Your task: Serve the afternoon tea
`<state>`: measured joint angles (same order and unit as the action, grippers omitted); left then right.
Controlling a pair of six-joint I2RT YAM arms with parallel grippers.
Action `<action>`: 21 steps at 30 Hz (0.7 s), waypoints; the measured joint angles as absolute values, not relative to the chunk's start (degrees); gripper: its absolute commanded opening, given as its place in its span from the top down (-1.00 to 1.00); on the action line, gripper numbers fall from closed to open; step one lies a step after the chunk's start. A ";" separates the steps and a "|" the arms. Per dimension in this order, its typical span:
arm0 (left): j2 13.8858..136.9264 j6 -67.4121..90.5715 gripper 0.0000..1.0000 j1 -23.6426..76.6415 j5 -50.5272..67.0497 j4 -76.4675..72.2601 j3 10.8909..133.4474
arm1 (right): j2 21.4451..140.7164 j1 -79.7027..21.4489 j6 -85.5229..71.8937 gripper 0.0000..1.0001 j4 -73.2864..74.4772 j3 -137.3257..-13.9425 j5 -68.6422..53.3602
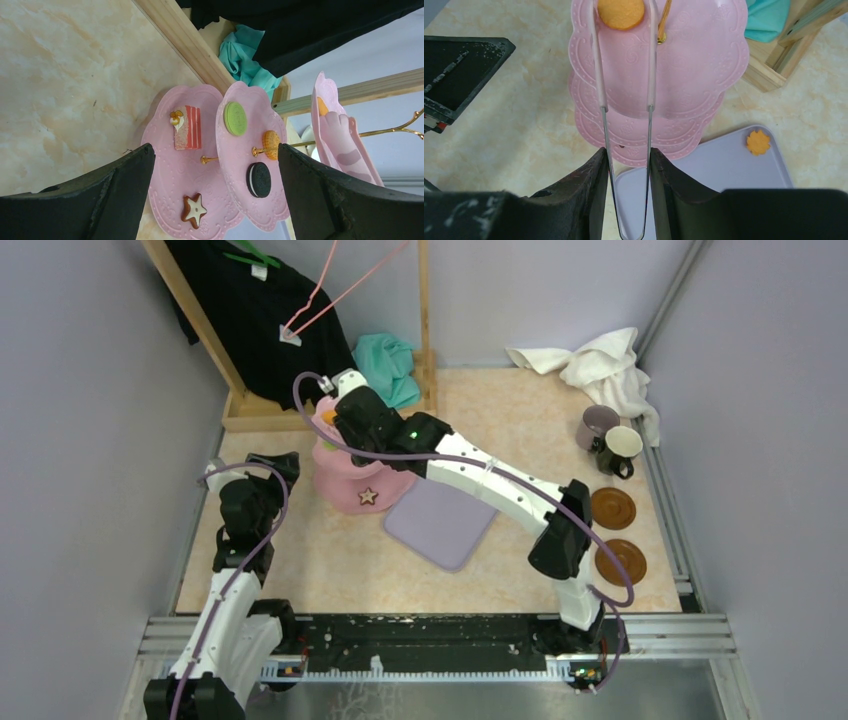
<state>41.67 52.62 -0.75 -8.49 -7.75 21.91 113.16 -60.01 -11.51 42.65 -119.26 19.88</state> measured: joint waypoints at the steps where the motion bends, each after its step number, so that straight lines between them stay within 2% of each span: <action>1: 41.67 52.62 -0.94 -0.75 -8.49 -7.75 21.91 | 112.75 -60.10 -11.51 0.32 42.63 -119.11 19.92; 21: 41.69 52.42 -0.94 -0.75 -8.49 -7.75 21.91 | 107.42 -62.24 -10.28 0.40 41.08 -114.72 21.76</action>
